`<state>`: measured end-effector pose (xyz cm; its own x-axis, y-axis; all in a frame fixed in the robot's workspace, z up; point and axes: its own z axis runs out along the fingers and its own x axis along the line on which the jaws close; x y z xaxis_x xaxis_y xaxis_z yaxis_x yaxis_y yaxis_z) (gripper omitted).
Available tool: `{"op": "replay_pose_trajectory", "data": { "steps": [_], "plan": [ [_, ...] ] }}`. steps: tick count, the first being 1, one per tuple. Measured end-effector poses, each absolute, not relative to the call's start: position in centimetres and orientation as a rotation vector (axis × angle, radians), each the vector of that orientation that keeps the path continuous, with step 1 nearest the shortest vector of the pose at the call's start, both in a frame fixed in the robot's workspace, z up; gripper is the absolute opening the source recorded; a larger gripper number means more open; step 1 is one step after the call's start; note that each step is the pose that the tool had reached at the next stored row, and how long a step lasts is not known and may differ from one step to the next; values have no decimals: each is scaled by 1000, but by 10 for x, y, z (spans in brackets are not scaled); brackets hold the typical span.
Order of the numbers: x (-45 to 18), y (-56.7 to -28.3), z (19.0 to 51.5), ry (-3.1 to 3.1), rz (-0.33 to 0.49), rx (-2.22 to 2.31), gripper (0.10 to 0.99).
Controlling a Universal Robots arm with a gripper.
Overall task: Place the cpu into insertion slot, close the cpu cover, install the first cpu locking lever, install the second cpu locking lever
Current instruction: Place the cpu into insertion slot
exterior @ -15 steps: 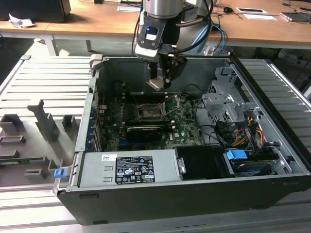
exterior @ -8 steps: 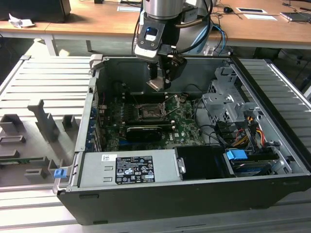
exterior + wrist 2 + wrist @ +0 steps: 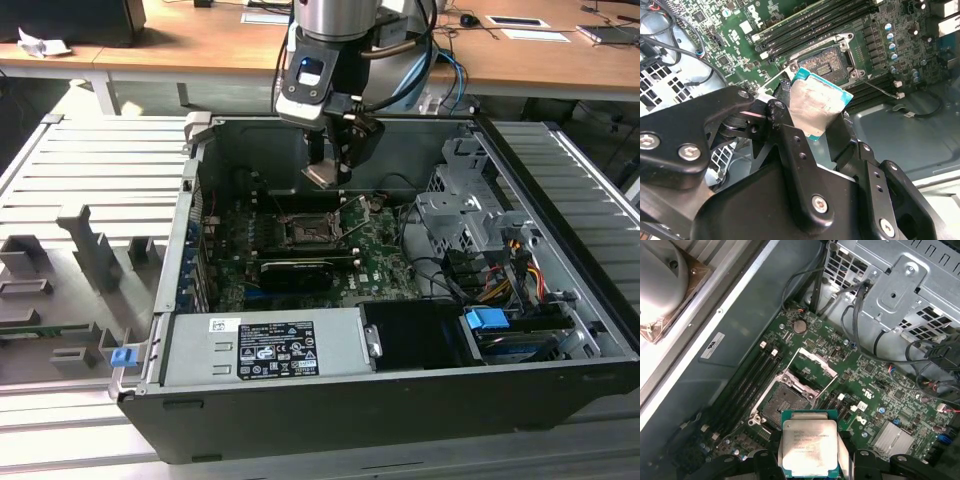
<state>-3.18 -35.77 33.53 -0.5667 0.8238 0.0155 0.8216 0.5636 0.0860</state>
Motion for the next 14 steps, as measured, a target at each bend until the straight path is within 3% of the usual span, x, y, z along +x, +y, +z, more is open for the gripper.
{"op": "replay_pose_trajectory", "data": {
  "steps": [14],
  "plan": [
    [-32, -358, 333, 2745, 130, 1466, 525]
  ]
}}
